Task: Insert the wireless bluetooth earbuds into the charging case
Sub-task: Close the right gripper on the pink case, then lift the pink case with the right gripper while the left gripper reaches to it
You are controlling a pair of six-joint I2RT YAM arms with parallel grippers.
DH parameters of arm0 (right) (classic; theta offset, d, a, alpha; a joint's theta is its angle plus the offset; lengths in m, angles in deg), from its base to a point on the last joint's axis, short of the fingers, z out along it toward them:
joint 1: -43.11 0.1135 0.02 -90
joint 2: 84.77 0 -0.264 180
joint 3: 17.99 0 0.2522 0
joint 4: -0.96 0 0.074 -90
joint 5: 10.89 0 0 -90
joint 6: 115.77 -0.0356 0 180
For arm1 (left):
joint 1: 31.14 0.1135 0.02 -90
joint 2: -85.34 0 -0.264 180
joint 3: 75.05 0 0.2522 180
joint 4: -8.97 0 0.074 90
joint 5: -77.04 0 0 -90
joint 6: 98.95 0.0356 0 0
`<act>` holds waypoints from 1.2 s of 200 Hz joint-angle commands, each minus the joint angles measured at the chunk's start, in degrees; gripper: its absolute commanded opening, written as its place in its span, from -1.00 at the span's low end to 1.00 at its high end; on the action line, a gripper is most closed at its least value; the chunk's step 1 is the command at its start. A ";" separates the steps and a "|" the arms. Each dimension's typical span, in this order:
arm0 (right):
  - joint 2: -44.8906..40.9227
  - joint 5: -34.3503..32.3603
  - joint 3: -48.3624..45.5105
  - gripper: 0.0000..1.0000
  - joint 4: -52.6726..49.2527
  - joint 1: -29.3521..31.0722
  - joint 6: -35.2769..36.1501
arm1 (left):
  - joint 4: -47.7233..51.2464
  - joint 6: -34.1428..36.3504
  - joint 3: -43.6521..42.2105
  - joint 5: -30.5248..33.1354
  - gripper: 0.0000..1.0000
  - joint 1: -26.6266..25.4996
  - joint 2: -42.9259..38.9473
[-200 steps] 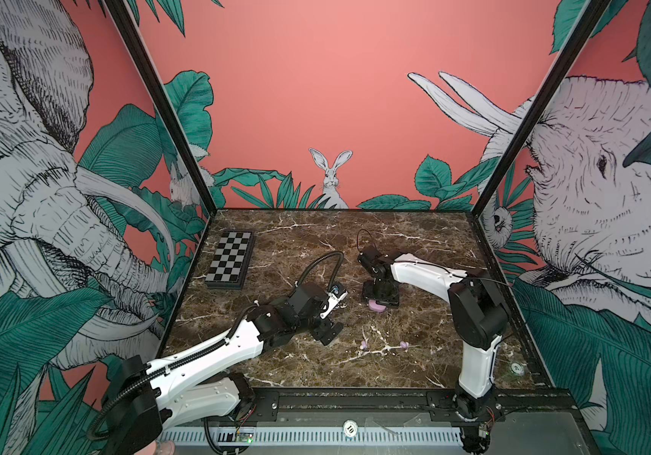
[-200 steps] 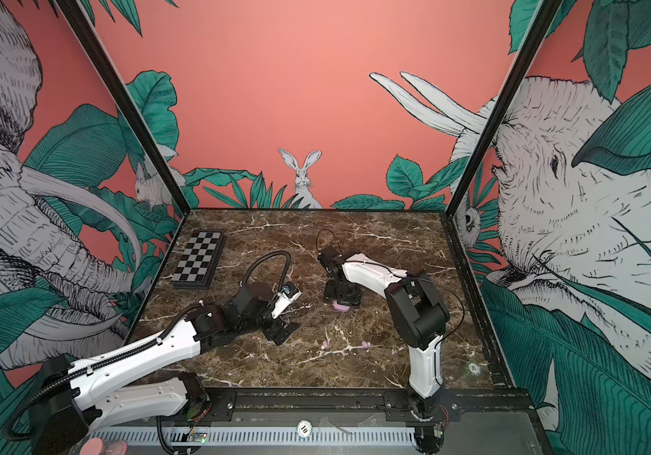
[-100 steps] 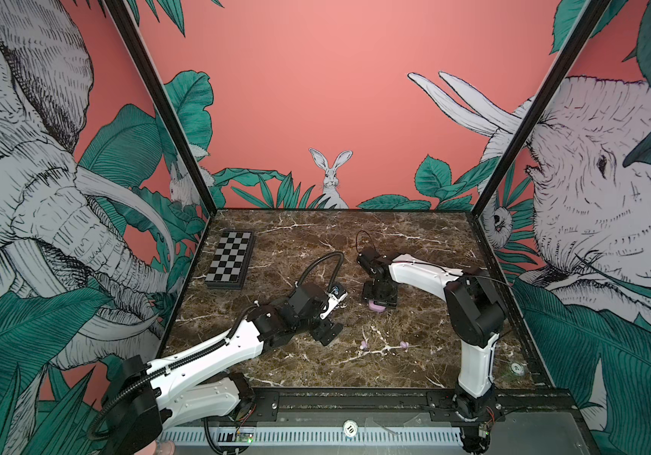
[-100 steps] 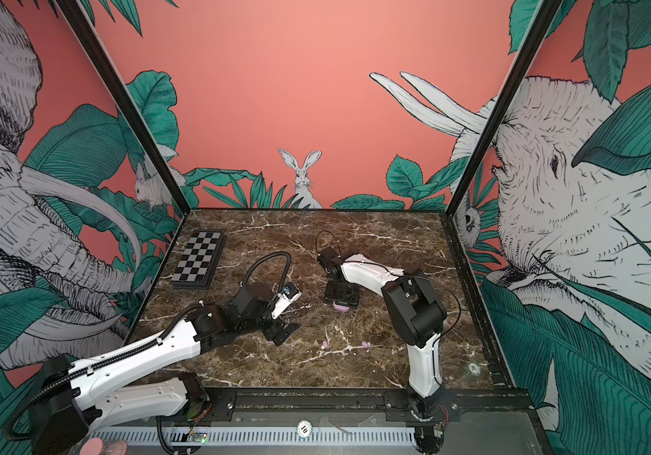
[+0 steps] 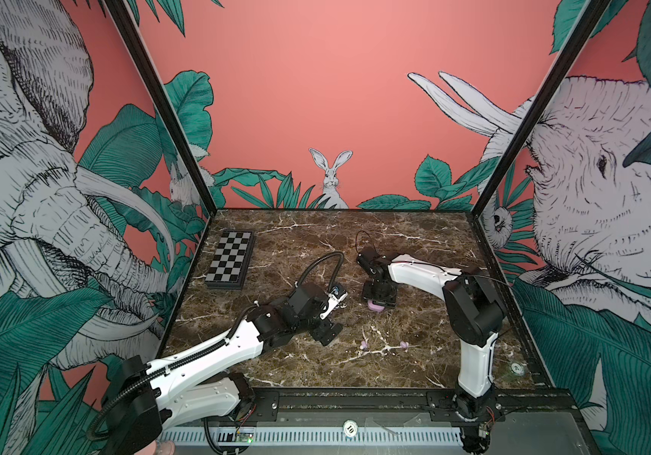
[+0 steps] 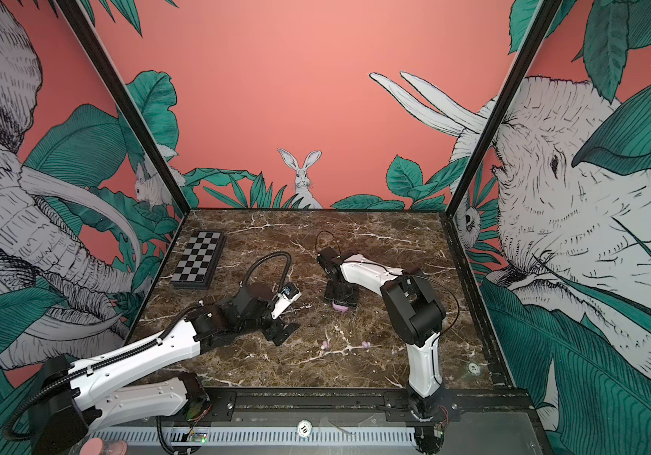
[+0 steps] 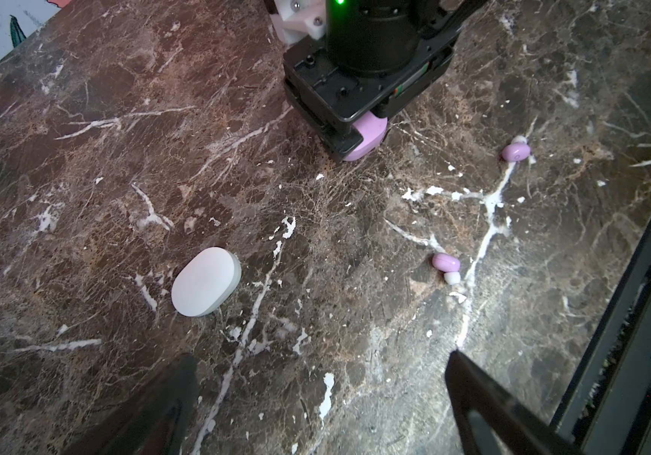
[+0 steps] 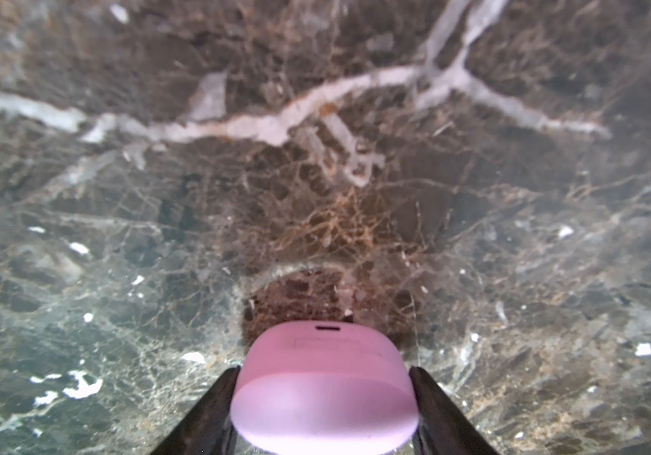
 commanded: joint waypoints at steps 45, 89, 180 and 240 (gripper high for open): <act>0.20 -0.77 -1.11 0.26 -0.13 0.21 -0.78 | -0.13 0.84 -0.62 0.68 0.98 -0.23 -0.94; -2.31 -0.52 -1.09 0.12 0.38 0.56 0.32 | -0.27 1.12 -0.62 0.52 0.98 -0.23 -1.06; -20.25 9.11 -2.45 0.08 3.47 1.21 8.57 | -6.83 7.07 -6.19 -6.82 0.98 -0.17 -13.38; -32.99 20.19 -3.15 0.04 5.93 1.74 11.81 | -14.20 16.42 -9.65 -4.29 0.98 -0.16 -16.94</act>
